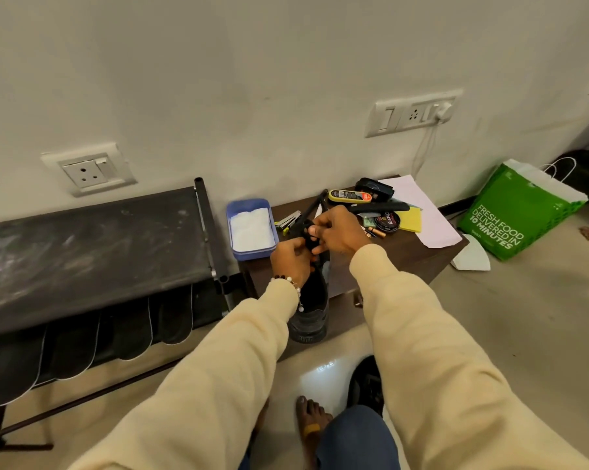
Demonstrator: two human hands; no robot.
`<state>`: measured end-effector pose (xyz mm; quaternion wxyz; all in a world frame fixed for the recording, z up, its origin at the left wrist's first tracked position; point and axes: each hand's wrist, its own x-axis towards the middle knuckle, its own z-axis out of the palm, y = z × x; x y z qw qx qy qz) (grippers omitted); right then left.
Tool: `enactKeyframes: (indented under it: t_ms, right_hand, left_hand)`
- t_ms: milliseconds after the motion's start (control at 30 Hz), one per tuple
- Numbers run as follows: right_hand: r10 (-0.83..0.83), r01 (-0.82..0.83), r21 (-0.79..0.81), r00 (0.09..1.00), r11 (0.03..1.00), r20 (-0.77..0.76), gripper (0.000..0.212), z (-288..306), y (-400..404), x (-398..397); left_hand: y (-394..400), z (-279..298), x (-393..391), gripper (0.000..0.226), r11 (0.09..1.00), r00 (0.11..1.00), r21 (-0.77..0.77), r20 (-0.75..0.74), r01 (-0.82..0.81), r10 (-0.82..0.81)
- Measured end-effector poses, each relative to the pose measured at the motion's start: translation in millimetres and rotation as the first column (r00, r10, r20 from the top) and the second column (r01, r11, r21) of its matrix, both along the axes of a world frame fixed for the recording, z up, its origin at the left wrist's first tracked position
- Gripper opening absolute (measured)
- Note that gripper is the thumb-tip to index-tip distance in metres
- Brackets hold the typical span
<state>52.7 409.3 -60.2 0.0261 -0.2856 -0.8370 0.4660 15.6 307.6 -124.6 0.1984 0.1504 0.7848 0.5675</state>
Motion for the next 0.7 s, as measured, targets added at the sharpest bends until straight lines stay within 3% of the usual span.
enactKeyframes:
  t_ms: [100, 267, 400, 533, 633, 700]
  right_hand:
    - [-0.076, 0.074, -0.087, 0.997, 0.993, -0.019, 0.01, -6.1, -0.6, -3.8]
    - [-0.146, 0.139, -0.098, 0.987, 0.985, -0.064, 0.012, -12.9, 5.2, -7.7]
    - [-0.22, 0.194, -0.229, 0.971, 0.954, -0.093, 0.012, -12.4, 2.6, -5.2]
    - [-0.357, 0.286, -0.391, 0.926, 0.875, -0.121, 0.014, -22.8, -0.5, 9.8]
    - [-0.462, 0.353, -0.477, 0.878, 0.805, -0.129, 0.015, -39.4, -9.6, 21.7]
    - [-0.512, 0.383, -0.512, 0.848, 0.769, -0.136, 0.016, -50.0, -19.7, 25.9]
  left_hand:
    - [-1.3, 6.3, 1.9, 0.024, 1.0, 1.0, 0.006, -0.009, 0.014, -0.014]
    - [-7.1, 8.3, -2.3, 0.022, 0.976, 0.975, -0.002, 0.032, 0.218, -0.218]
    - [-2.6, 9.7, -2.0, 0.021, 0.989, 0.974, -0.077, -0.182, 0.125, -0.137]
    - [-4.7, 12.0, -12.0, 0.021, 0.928, 0.875, -0.285, -0.349, 0.242, -0.335]
    - [-6.7, 18.8, -23.1, 0.022, 0.837, 0.821, -0.462, -0.327, 0.293, -0.468]
    - [-7.5, 21.5, -22.3, 0.024, 0.808, 0.835, -0.514, -0.279, 0.287, -0.474]
